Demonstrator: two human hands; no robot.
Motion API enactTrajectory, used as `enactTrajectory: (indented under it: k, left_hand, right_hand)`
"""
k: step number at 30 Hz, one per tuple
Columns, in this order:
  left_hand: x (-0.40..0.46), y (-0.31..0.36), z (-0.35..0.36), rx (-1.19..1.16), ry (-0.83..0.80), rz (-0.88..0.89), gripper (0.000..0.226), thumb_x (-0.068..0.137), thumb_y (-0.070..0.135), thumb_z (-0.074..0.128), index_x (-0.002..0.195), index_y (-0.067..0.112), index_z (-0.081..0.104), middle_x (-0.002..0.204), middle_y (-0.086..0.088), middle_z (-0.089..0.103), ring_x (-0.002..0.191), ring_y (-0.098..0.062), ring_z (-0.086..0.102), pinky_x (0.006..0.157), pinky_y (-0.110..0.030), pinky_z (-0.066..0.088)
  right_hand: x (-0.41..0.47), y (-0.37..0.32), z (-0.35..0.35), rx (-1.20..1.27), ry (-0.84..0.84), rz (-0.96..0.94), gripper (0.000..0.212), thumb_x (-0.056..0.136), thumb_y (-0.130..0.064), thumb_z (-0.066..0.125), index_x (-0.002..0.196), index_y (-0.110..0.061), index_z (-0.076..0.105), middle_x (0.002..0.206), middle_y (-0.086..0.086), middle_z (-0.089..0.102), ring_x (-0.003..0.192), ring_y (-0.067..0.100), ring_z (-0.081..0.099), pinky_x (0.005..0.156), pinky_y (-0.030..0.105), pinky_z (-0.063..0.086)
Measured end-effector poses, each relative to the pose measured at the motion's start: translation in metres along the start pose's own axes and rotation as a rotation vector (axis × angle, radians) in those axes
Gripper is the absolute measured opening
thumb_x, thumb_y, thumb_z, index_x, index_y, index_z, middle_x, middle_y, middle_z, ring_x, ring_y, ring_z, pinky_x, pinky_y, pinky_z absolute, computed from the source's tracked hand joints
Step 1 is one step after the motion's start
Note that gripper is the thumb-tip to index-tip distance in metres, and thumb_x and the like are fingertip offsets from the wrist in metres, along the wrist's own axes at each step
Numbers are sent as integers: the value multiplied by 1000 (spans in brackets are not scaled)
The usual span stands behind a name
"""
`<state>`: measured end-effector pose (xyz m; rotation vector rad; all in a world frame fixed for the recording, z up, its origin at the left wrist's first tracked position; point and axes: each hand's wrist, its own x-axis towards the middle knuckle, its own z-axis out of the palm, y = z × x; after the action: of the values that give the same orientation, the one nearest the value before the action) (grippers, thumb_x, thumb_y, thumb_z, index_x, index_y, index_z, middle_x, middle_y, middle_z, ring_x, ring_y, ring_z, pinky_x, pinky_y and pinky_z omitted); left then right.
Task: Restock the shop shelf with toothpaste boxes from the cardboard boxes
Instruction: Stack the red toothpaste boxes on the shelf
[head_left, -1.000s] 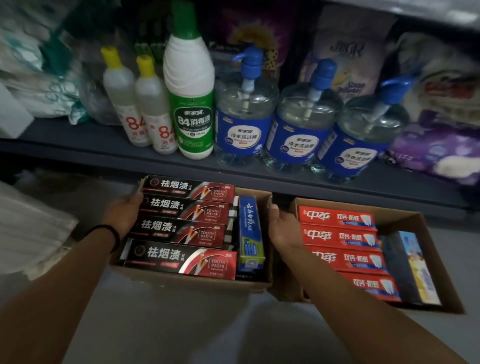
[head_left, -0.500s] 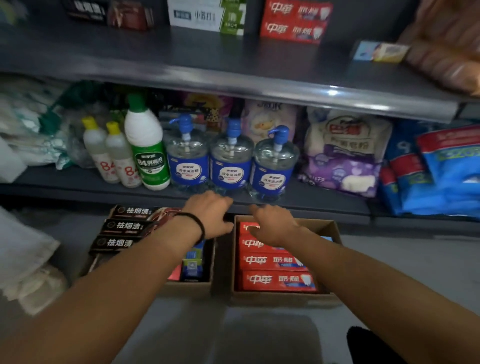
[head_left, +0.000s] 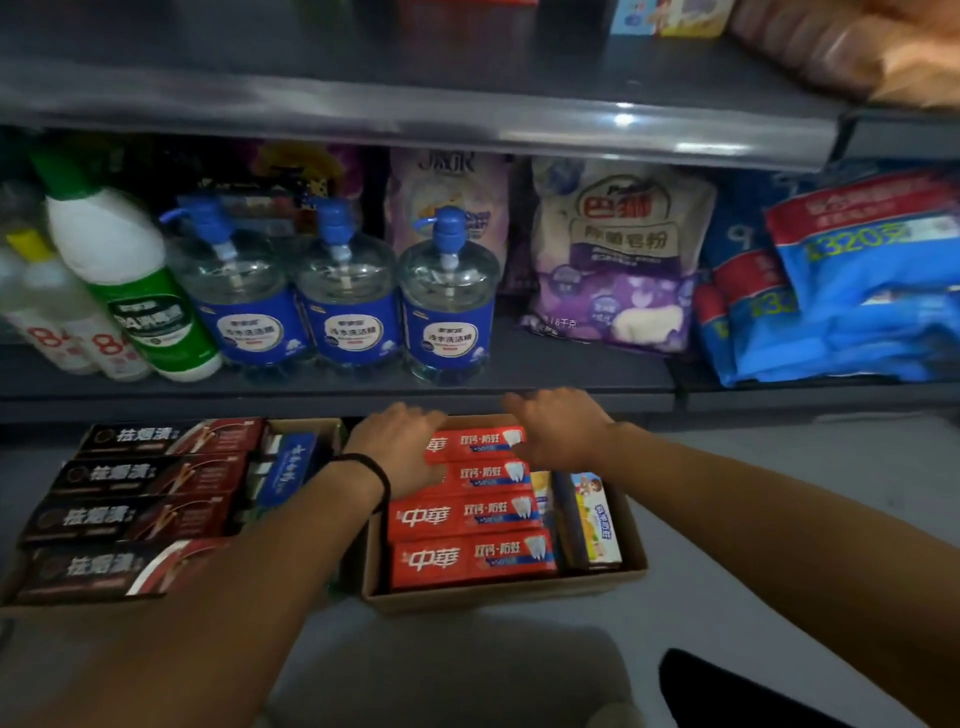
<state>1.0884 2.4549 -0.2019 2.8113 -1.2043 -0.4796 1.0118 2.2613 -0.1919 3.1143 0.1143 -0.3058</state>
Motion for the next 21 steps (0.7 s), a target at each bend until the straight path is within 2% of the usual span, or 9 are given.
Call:
enactTrajectory:
  k: [3,7,12,17,21]
  left_hand:
    - [14,-1,11,6,-25,66,56,81,45,62,132,31,45,123,4,57,115,-17,48,95,-35,43]
    - [27,1,20,-53,-35,96,52,82,40,63,131,31,46,125,6,57,113,-16,50,94,-37,46]
    - [29,13,45,5,-126,141,50,86,31,62,134,26,48,133,2,54,121,-19,50,98,-36,44]
    - [20,32,81,36,-222,162,47,84,26,67,129,21,52,126,-2,54,115,-20,50,96,-35,47]
    - [18,37,89,83,-182,149,53,84,24,68,133,17,48,131,-3,47,120,-20,44,100,-33,43]
  right_hand:
    - [3,13,18,29,-43,-19,50,90,-53,55,126,-21,44,113,3,64,99,22,62,80,33,47]
    - [9,25,32,63,-63,-40,52,91,-53,52,131,-21,42,116,3,63,101,20,62,82,29,44]
    - [11,31,51,120,-126,-78,50,92,-52,51,133,-24,43,125,1,60,105,18,61,85,29,49]
    - [2,31,62,146,-164,-104,60,93,-47,53,143,-24,29,137,2,53,117,18,57,90,29,47]
    - [-5,27,72,157,-162,-90,66,94,-46,54,147,-25,22,142,1,49,121,19,55,94,34,51]
